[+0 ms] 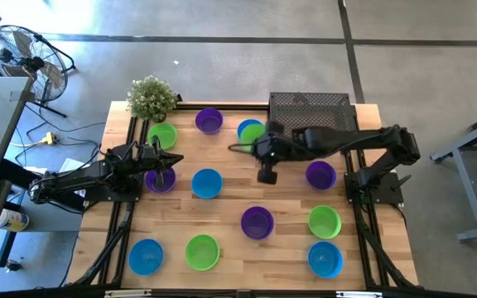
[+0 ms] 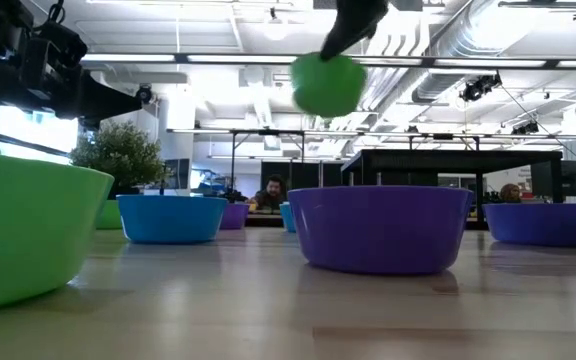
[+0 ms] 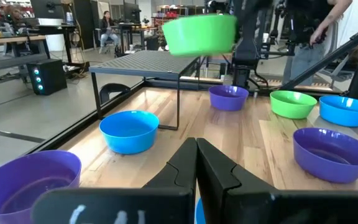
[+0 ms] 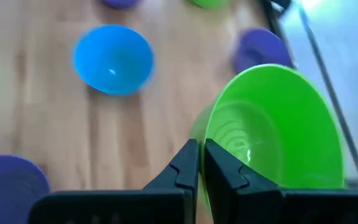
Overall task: Pick & Place Mini bowls
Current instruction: Put the green bowl on the shelf, then put the blue bowl on the shelf
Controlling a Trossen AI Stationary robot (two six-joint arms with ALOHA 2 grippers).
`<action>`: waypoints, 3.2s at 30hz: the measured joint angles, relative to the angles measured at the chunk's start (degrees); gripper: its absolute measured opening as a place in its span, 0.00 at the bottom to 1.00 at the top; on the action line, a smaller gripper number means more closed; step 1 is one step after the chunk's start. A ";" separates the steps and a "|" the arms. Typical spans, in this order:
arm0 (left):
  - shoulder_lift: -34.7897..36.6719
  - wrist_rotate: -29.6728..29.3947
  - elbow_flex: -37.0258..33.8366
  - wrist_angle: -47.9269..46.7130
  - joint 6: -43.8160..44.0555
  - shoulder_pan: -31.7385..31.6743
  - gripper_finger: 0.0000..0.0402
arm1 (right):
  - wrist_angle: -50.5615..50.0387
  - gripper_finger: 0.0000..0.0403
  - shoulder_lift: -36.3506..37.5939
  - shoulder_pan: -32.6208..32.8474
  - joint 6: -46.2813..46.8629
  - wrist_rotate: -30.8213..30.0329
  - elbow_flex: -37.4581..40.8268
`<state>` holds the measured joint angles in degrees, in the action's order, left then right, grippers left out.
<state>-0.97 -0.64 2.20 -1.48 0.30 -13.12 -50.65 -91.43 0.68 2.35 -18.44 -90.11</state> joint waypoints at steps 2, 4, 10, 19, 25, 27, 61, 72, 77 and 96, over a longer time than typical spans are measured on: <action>0.00 0.00 0.00 -0.02 0.00 0.02 0.00 | -4.53 0.03 1.02 -1.19 1.82 -1.80 -1.63; 0.00 0.01 0.00 0.00 0.00 0.01 0.00 | -8.57 0.02 2.12 -2.71 3.34 -3.74 -1.97; 0.00 0.00 0.02 0.00 0.00 0.02 0.00 | -16.69 0.02 7.53 -10.81 5.21 -6.14 2.81; 0.00 0.02 0.02 0.00 0.00 0.01 0.00 | -12.38 0.02 17.39 -31.64 0.81 -0.55 16.84; 0.00 0.02 0.02 0.00 0.00 0.02 0.00 | -7.10 0.02 18.05 -42.58 -5.94 2.84 20.93; 0.00 0.02 0.02 0.00 0.00 0.00 0.00 | -6.14 0.02 18.05 -45.43 -7.42 3.56 21.28; 0.00 0.02 0.02 0.00 0.00 0.01 0.00 | -1.95 0.20 14.83 -54.42 -10.06 5.33 21.26; 0.00 0.02 0.02 0.00 0.00 0.00 0.00 | 14.07 0.15 22.87 -46.57 -10.82 18.16 25.38; 0.00 0.02 0.02 -0.01 0.00 0.00 0.00 | 28.51 0.07 24.77 -42.88 -11.37 24.01 31.20; 0.00 0.02 0.02 -0.02 0.00 0.02 0.00 | 39.54 0.05 28.29 -30.59 -7.29 19.73 35.68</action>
<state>-0.97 -0.62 2.22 -1.50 0.30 -13.11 -11.11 -63.14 -29.91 -4.94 1.29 -54.43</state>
